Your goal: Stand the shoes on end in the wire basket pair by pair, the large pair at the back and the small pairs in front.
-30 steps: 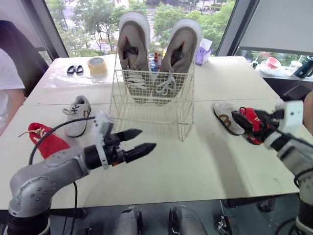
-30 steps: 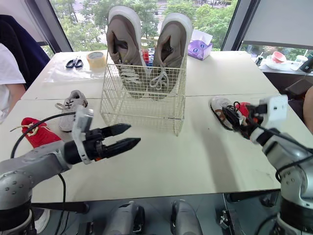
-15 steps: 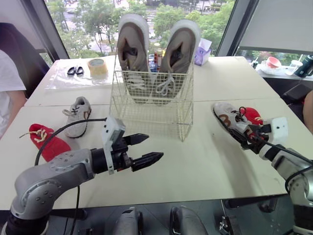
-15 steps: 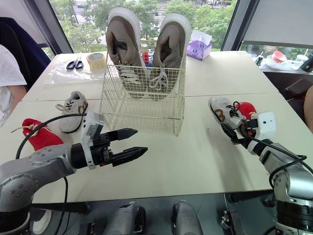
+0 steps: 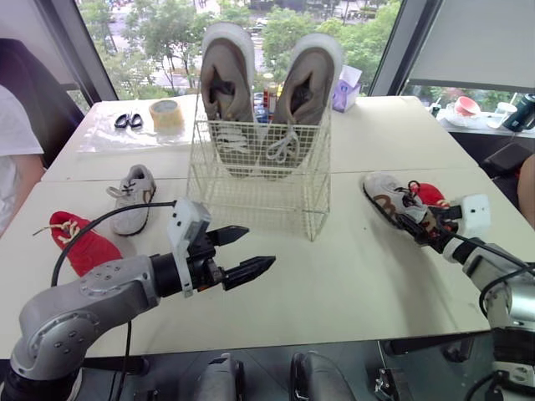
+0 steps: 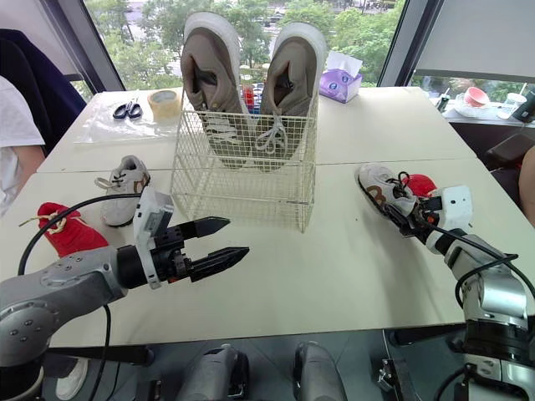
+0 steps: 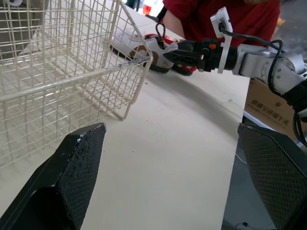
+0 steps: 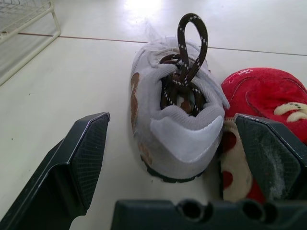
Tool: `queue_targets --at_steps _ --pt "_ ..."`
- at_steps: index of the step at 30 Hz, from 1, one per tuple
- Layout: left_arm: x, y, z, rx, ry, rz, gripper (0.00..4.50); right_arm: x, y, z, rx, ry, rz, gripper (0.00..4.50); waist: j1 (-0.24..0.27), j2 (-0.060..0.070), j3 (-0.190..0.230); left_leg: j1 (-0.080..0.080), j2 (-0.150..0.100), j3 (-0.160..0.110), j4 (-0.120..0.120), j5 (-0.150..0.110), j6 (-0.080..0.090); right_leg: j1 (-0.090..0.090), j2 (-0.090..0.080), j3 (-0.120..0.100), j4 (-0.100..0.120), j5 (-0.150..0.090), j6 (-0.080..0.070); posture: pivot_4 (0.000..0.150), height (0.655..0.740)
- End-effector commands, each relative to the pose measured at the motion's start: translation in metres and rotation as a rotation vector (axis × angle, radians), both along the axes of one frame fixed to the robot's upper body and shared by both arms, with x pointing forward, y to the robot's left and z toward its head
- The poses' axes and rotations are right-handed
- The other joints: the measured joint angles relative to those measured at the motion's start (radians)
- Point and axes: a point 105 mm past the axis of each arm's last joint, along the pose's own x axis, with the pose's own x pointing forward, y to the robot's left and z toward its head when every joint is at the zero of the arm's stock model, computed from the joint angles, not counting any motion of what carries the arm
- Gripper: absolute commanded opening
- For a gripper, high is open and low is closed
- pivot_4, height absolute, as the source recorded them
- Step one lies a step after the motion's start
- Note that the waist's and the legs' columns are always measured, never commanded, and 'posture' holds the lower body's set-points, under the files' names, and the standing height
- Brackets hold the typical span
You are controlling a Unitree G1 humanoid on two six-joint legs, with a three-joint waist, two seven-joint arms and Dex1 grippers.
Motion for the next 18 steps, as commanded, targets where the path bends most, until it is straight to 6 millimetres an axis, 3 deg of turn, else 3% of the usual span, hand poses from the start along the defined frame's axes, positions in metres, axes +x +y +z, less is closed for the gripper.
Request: queue_targets --at_steps 1,9,12,18 --pt "-0.004 -0.002 0.011 -0.01 -0.054 -0.006 4.48 0.009 -0.008 0.003 -0.015 -0.02 -0.014 4.5 0.0 0.0 0.0 0.0 0.0 0.0 0.0 0.0 0.0 0.0 0.0 0.0 0.0 0.0 0.0 0.15 0.74" --pt "-0.005 0.001 0.012 0.007 -0.062 0.004 4.48 0.035 -0.004 -0.02 0.017 0.048 0.016 4.5 0.001 0.0 0.0 0.0 0.0 0.0 0.0 0.0 0.0 0.0 0.0 0.0 -0.001 0.0 0.0 0.15 0.74" --pt "-0.004 0.003 0.013 0.018 -0.069 0.014 4.5 0.038 0.0 -0.032 -0.028 0.091 0.022 3.64 0.0 0.0 0.0 0.0 0.0 0.0 0.0 0.0 0.0 0.001 0.0 0.0 -0.001 0.0 0.0 0.15 0.74" --pt "0.0 0.01 0.019 0.036 -0.096 0.032 4.5 0.042 0.004 -0.033 -0.074 0.084 0.012 0.83 -0.003 -0.001 0.0 0.001 0.0 0.0 0.0 0.0 0.0 0.003 0.0 0.0 -0.002 0.0 0.0 0.15 0.74"
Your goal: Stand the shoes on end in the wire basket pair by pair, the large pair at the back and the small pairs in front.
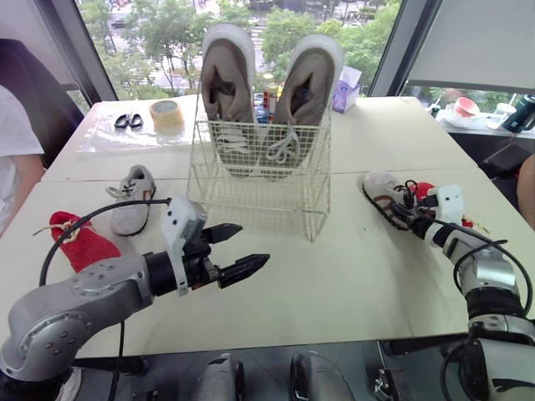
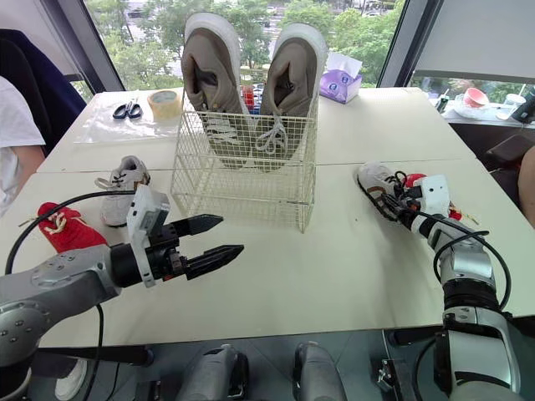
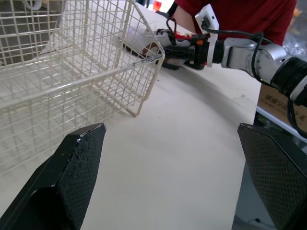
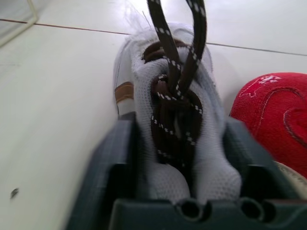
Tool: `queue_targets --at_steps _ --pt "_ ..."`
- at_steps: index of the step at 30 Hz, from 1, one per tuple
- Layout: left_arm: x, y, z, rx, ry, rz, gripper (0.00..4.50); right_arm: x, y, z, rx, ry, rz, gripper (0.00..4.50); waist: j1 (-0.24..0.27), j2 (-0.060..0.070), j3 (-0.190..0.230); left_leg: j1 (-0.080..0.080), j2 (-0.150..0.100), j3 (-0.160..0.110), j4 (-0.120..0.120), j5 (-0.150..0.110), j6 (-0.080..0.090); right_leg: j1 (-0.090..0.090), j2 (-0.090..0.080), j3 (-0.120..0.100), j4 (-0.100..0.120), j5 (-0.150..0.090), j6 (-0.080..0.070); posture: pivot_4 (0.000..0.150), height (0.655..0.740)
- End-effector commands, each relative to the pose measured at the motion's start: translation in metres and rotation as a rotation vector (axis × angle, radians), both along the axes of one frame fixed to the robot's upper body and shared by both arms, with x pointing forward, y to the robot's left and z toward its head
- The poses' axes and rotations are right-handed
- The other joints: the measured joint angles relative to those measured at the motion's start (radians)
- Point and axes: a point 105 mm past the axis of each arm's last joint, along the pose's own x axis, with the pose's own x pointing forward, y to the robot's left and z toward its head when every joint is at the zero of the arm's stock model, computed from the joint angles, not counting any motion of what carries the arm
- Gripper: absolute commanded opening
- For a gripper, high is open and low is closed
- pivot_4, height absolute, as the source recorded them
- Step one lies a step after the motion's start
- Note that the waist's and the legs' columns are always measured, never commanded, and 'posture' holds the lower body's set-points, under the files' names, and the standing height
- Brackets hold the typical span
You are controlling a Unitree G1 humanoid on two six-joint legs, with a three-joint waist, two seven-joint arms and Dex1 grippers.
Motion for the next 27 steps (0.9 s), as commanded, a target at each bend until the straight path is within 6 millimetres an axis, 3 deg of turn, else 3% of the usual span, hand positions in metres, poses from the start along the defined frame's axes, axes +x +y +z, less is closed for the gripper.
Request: queue_targets --at_steps 1,3,5,8,11,15,20,24,27 --pt "-0.001 0.001 0.016 -0.016 -0.069 -0.01 4.5 -0.001 0.002 -0.012 -0.019 0.039 -0.012 0.57 0.0 0.0 0.0 0.0 0.0 0.0 0.0 0.0 0.0 0.0 0.0 0.0 0.0 0.0 0.0 0.15 0.74" --pt "0.002 0.005 0.02 -0.023 -0.075 -0.008 4.5 0.002 0.004 0.003 -0.02 -0.016 -0.015 0.46 0.0 0.0 0.0 0.001 0.0 0.0 0.0 0.0 0.0 0.001 0.0 0.0 -0.001 0.0 0.0 0.15 0.74" --pt "0.006 0.013 0.031 -0.076 -0.073 -0.001 4.5 0.004 0.007 0.031 -0.022 -0.112 -0.023 0.46 0.0 0.001 0.0 0.0 0.0 0.0 0.0 0.0 0.0 0.001 0.0 0.0 -0.001 0.0 0.0 0.15 0.74" --pt "0.016 0.04 0.059 -0.209 -0.077 0.03 4.5 -0.003 0.024 0.091 0.073 -0.3 0.0 0.46 -0.002 0.005 0.003 -0.003 0.001 0.0 0.0 0.0 0.0 -0.004 0.0 0.0 0.001 0.0 0.0 0.15 0.74" --pt "0.026 0.062 0.083 -0.315 -0.099 0.048 4.5 -0.02 0.041 0.137 0.217 -0.425 0.06 0.46 -0.001 0.006 0.004 -0.005 0.001 0.0 -0.001 0.0 -0.001 -0.007 0.001 0.0 0.003 0.002 0.004 0.15 0.74" --pt "0.042 0.076 0.096 -0.365 -0.116 0.057 4.5 -0.039 0.056 0.166 0.321 -0.471 0.121 0.46 0.005 0.006 0.003 -0.005 0.001 0.0 -0.001 0.0 -0.001 -0.007 0.001 -0.001 0.002 0.001 0.003 0.15 0.74" --pt "0.063 0.084 0.128 -0.47 -0.17 0.06 4.5 -0.053 0.06 0.202 0.208 -0.576 0.135 0.46 0.005 0.005 0.003 -0.006 0.0 -0.001 -0.001 0.0 0.0 -0.004 0.0 -0.003 -0.004 0.0 0.0 0.15 0.74" --pt "0.068 0.08 0.178 -0.585 -0.214 -0.106 4.5 -0.084 0.077 0.289 -0.065 -0.828 0.248 0.46 0.002 0.008 0.007 -0.009 -0.002 0.001 -0.001 -0.001 0.002 -0.006 0.0 -0.001 -0.006 0.002 0.003 0.15 0.74" --pt "0.078 0.074 0.204 -0.614 -0.232 -0.174 4.5 -0.099 0.106 0.323 -0.21 -0.939 0.371 0.46 -0.002 0.007 0.007 -0.008 -0.004 0.002 -0.003 -0.001 0.003 -0.008 0.001 0.0 -0.006 0.002 0.005 0.15 0.74"
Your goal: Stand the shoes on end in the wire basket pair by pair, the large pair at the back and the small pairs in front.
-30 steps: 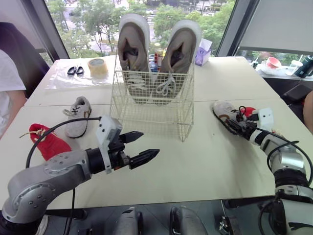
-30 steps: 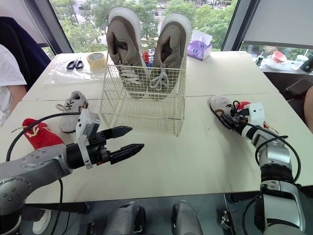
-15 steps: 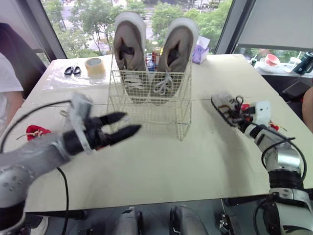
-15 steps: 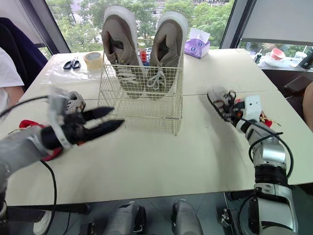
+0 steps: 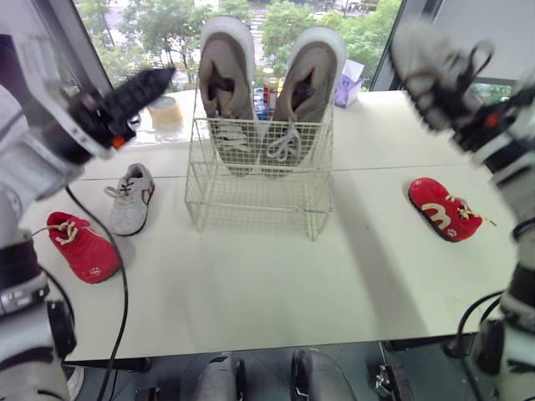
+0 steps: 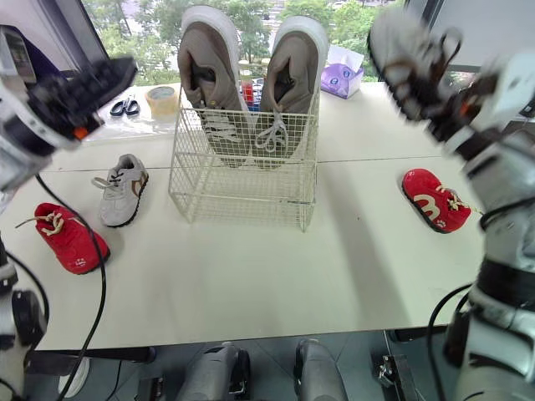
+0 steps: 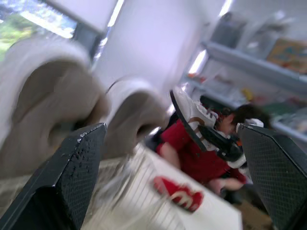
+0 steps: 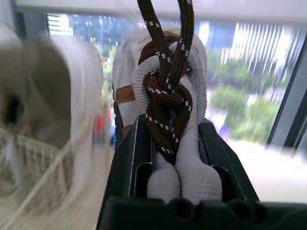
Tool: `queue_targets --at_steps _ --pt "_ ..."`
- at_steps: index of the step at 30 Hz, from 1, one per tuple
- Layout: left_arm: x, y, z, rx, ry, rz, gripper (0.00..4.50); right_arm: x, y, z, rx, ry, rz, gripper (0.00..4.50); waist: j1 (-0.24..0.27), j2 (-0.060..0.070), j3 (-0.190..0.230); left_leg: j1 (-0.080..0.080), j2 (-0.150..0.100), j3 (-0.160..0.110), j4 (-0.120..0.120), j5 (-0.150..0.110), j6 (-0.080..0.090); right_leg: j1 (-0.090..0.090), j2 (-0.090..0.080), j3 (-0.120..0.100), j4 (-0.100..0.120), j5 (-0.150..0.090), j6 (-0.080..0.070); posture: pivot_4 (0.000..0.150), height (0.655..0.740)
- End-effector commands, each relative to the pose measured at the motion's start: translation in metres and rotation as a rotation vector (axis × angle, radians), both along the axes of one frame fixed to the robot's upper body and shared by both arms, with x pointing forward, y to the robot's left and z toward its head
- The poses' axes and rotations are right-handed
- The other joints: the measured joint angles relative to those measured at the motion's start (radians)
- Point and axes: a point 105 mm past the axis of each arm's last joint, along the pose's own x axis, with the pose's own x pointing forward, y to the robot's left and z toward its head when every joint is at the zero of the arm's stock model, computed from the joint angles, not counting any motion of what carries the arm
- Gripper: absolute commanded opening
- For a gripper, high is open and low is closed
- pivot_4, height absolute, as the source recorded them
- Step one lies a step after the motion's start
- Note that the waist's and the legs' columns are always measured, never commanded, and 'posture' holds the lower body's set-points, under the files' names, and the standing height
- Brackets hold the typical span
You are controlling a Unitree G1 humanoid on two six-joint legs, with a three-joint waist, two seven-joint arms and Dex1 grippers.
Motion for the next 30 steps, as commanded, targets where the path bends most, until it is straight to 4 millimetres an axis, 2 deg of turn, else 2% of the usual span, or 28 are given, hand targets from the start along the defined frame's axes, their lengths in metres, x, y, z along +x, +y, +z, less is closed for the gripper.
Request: queue_targets --at_steps 1,3,5,7,11,14,24,27,30 --pt "0.005 -0.005 0.028 -0.026 -0.053 -0.077 4.5 -0.03 0.041 0.042 -0.194 -0.208 0.108 0.46 -0.003 -0.003 -0.002 0.001 0.0 0.0 -0.002 0.0 0.0 0.001 0.001 0.0 0.0 -0.001 0.001 0.15 0.74" --pt "0.007 -0.012 0.04 -0.036 -0.076 -0.121 4.5 -0.035 0.065 0.045 -0.313 -0.256 0.172 0.46 -0.006 -0.006 -0.004 0.006 0.0 0.001 -0.009 0.0 -0.001 0.004 0.001 0.0 -0.003 -0.001 0.001 0.15 0.74" --pt "0.007 -0.021 0.049 -0.031 -0.091 -0.162 4.5 -0.037 0.088 0.041 -0.425 -0.289 0.237 0.46 -0.01 -0.007 -0.004 0.007 0.0 0.001 -0.011 0.002 -0.003 0.004 0.001 0.0 -0.004 -0.001 0.001 0.15 0.74" --pt "0.006 -0.029 0.052 -0.01 -0.103 -0.198 4.5 -0.038 0.104 0.036 -0.487 -0.319 0.287 0.46 -0.018 -0.007 -0.003 0.005 0.0 0.001 -0.011 0.002 -0.004 0.003 0.0 0.0 -0.004 -0.001 0.001 0.15 0.74" --pt "0.0 -0.041 0.052 0.035 -0.103 -0.274 4.5 -0.029 0.118 0.027 -0.554 -0.353 0.33 0.46 -0.021 -0.007 -0.003 0.003 0.001 0.001 -0.011 0.005 -0.009 0.001 -0.002 0.0 -0.004 -0.001 0.002 0.15 0.74" --pt "-0.003 -0.042 0.052 0.056 -0.095 -0.305 4.5 -0.025 0.125 0.024 -0.58 -0.374 0.35 0.46 -0.021 -0.007 -0.002 0.003 0.001 0.001 -0.011 0.005 -0.009 0.001 -0.002 0.0 -0.004 -0.001 0.002 0.15 0.74" --pt "0.009 -0.064 0.033 0.16 -0.075 -0.343 4.5 -0.024 0.143 0.01 -0.677 -0.422 0.385 0.46 -0.021 -0.007 -0.002 0.003 0.001 0.001 -0.011 0.005 -0.009 0.001 -0.002 0.0 -0.004 -0.001 0.002 0.15 0.74" --pt "0.014 -0.065 0.031 0.156 -0.076 -0.347 3.71 -0.027 0.146 0.007 -0.7 -0.43 0.394 0.45 -0.021 -0.007 -0.002 0.003 0.001 0.001 -0.011 0.005 -0.009 0.001 -0.002 -0.001 -0.004 -0.001 0.002 0.15 0.74" --pt "0.014 -0.065 0.033 0.136 -0.078 -0.359 2.29 -0.028 0.148 0.005 -0.714 -0.427 0.4 0.45 -0.021 -0.007 -0.002 0.003 0.001 0.001 -0.011 0.005 -0.009 0.001 -0.002 -0.001 -0.003 -0.001 0.002 0.15 0.74"
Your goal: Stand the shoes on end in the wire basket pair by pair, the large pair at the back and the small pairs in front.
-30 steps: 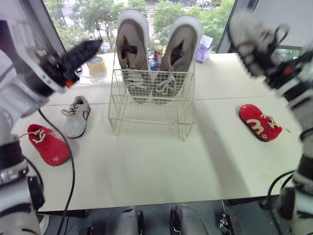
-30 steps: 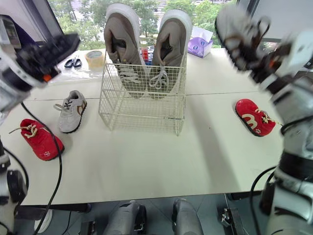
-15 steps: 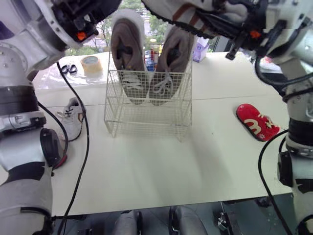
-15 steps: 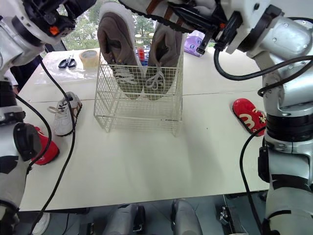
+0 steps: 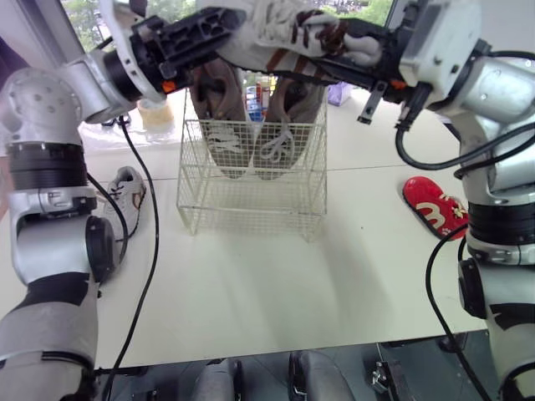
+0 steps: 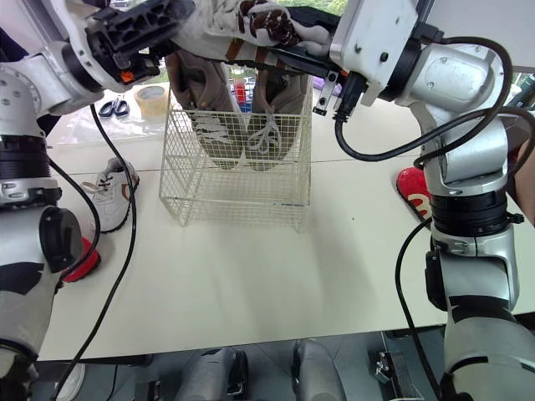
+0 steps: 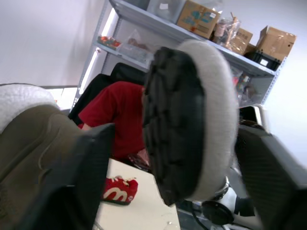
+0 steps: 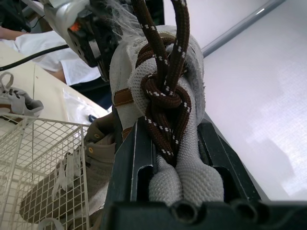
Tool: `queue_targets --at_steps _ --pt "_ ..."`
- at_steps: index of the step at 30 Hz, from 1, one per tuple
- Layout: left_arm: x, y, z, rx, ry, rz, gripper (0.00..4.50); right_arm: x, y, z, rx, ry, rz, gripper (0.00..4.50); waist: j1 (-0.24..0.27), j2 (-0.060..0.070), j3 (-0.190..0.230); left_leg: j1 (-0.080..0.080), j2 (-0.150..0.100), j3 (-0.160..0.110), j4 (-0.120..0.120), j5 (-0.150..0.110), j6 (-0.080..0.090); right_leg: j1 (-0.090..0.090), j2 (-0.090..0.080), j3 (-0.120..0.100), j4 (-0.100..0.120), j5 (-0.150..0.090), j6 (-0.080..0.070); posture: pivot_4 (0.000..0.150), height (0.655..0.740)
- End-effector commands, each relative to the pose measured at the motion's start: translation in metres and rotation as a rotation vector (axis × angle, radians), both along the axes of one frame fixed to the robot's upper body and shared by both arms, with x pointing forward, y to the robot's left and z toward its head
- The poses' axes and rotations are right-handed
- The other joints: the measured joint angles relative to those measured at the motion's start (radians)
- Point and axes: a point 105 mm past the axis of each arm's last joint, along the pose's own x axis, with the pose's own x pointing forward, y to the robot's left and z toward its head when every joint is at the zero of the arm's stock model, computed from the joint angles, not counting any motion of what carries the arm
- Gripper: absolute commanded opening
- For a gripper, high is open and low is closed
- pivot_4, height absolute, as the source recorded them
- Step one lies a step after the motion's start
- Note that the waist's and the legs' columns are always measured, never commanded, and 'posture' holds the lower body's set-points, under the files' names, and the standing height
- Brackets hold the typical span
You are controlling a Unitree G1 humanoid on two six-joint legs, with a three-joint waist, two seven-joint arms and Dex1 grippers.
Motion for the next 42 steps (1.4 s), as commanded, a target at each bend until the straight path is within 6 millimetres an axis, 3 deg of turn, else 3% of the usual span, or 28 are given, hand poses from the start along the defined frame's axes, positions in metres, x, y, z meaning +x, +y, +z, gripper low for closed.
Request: queue_targets --at_steps 1,4,7,10,15,17,19,23,25,27,30,42 --pt "-0.009 0.003 0.02 -0.033 -0.068 -0.005 1.75 -0.018 0.005 0.011 -0.01 -0.083 0.038 0.45 0.0 0.0 0.0 0.0 0.0 0.0 0.0 0.0 0.0 0.0 0.0 0.0 0.0 0.0 0.0 0.15 0.74" --pt "-0.008 0.003 0.021 -0.034 -0.066 0.002 0.44 -0.018 0.006 0.007 -0.034 -0.083 0.035 0.45 0.0 0.0 0.0 0.0 0.0 -0.001 0.0 0.0 0.0 0.0 0.0 0.0 0.0 0.0 0.0 0.15 0.74" --pt "-0.008 0.006 0.022 -0.061 -0.05 0.016 0.27 -0.015 0.005 0.004 -0.028 -0.059 0.03 0.45 0.0 0.0 0.0 0.0 0.0 -0.001 0.0 0.0 0.0 0.0 0.0 0.0 0.0 0.0 0.0 0.15 0.74" --pt "-0.008 0.013 0.025 -0.117 -0.033 0.047 0.27 -0.01 -0.003 0.007 0.05 -0.023 0.004 1.74 0.0 0.0 0.0 0.0 0.0 -0.001 0.0 0.0 0.0 0.0 0.0 0.0 0.001 0.0 0.0 0.15 0.74" --pt "-0.009 0.035 0.03 -0.312 -0.001 0.155 0.27 0.0 -0.043 0.009 0.309 0.194 -0.021 4.33 0.002 0.0 0.0 0.0 0.0 -0.002 0.001 0.0 0.0 0.0 -0.002 0.0 0.001 0.0 0.0 0.15 0.74" --pt "-0.012 0.047 0.033 -0.434 0.006 0.202 0.27 -0.001 -0.058 0.013 0.53 0.314 0.038 4.42 0.002 0.0 0.0 0.0 0.001 -0.002 0.001 0.0 0.0 0.001 -0.003 0.0 0.001 0.0 0.0 0.15 0.74" --pt "-0.018 0.053 0.035 -0.554 0.004 0.234 0.27 0.001 -0.061 0.006 0.78 0.489 0.17 4.42 0.003 -0.001 0.0 0.0 0.001 -0.003 0.001 0.001 -0.001 0.001 -0.003 0.0 0.002 0.001 0.0 0.15 0.74" --pt "-0.029 0.044 0.029 -0.686 0.045 0.227 0.27 -0.002 -0.04 -0.007 1.1 0.787 0.483 4.42 0.002 0.0 0.0 0.002 0.002 -0.005 0.0 0.002 -0.003 0.002 -0.005 -0.001 0.003 0.001 -0.001 0.15 0.74" --pt "-0.03 0.031 0.019 -0.701 0.082 0.22 0.27 -0.002 -0.016 -0.011 1.21 0.918 0.631 4.42 -0.002 0.0 0.0 0.002 0.002 -0.004 0.0 0.002 -0.004 0.002 -0.004 -0.001 0.004 0.002 -0.002 0.15 0.74" --pt "-0.029 0.017 0.008 -0.722 0.13 0.216 0.27 -0.004 0.009 -0.014 1.208 0.985 0.68 4.42 0.001 0.001 -0.001 0.003 0.002 -0.004 0.0 0.002 -0.004 0.002 -0.002 0.0 0.006 0.002 -0.002 0.15 0.74" --pt "-0.029 0.006 -0.001 -0.732 0.17 0.214 0.27 -0.007 0.025 -0.01 1.203 1.011 0.717 4.42 0.008 0.0 -0.001 0.002 0.001 -0.005 0.001 0.0 0.0 0.002 -0.001 -0.001 0.005 0.002 -0.002 0.15 0.74" --pt "-0.034 -0.007 -0.019 -0.676 0.191 0.184 0.27 -0.006 0.03 0.01 1.16 0.94 0.749 4.42 0.001 0.0 -0.001 0.001 0.0 -0.005 0.001 -0.002 0.005 0.002 0.0 -0.001 0.002 0.001 -0.002 0.15 0.74"
